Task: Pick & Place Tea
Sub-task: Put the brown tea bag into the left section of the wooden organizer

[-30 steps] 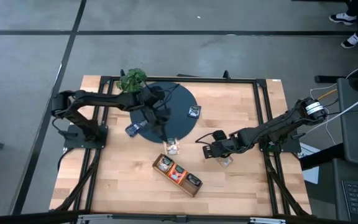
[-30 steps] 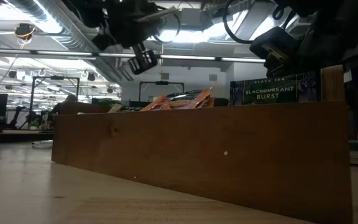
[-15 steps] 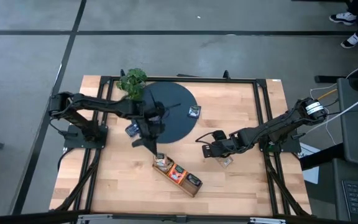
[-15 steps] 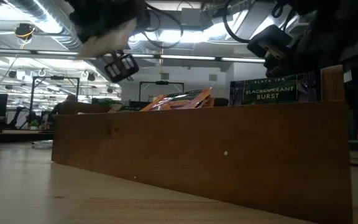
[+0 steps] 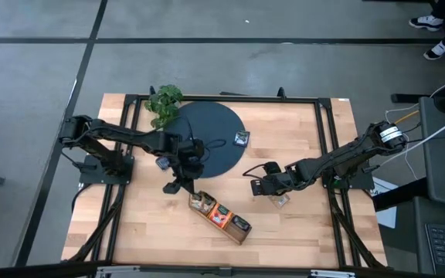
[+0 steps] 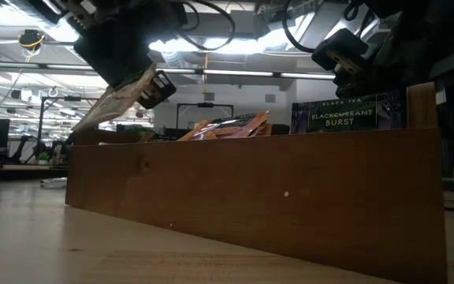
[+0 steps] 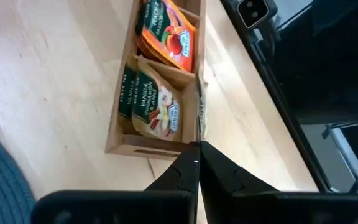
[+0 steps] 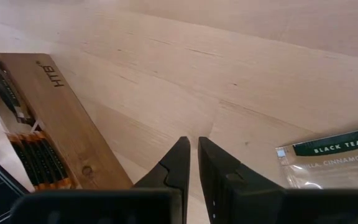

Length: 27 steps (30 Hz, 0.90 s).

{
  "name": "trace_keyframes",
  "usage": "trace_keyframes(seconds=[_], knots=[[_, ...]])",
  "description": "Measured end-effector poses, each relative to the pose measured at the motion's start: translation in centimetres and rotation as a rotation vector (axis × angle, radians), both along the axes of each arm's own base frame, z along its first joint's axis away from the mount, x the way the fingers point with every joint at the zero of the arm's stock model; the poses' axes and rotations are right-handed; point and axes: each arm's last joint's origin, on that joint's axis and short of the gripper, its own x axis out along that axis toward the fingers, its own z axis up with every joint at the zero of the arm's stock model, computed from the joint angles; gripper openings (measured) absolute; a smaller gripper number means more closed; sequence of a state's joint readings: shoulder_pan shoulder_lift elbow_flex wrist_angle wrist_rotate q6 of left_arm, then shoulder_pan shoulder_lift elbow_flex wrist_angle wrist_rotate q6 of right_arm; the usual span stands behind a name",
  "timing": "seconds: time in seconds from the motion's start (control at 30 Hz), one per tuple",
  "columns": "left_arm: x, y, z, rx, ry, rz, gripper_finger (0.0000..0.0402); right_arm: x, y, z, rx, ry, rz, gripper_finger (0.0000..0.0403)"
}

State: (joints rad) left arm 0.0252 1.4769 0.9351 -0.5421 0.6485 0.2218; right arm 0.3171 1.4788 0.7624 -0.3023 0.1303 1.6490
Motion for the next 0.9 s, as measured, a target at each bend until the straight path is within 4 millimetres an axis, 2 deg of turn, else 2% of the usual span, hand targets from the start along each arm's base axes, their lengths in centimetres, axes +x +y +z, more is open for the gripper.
trace_keyframes(seconds=[0.27, 0.57, 0.9], knots=[[1.7, 0.0, 2.1, 0.081, -0.019, -0.034, 0.0002, 0.1, -0.4, 0.0, 0.0, 0.0, -0.017, 0.0036], [3.6, 0.1, 1.3, 0.111, 0.137, -0.149, 0.0002, 0.2, -0.6, 0.0, -0.002, 0.001, -0.021, 0.0036], [4.6, 0.3, 1.2, 0.196, 0.09, -0.102, 0.0002, 0.1, -0.6, 0.0, -0.006, 0.006, -0.017, 0.0036]])
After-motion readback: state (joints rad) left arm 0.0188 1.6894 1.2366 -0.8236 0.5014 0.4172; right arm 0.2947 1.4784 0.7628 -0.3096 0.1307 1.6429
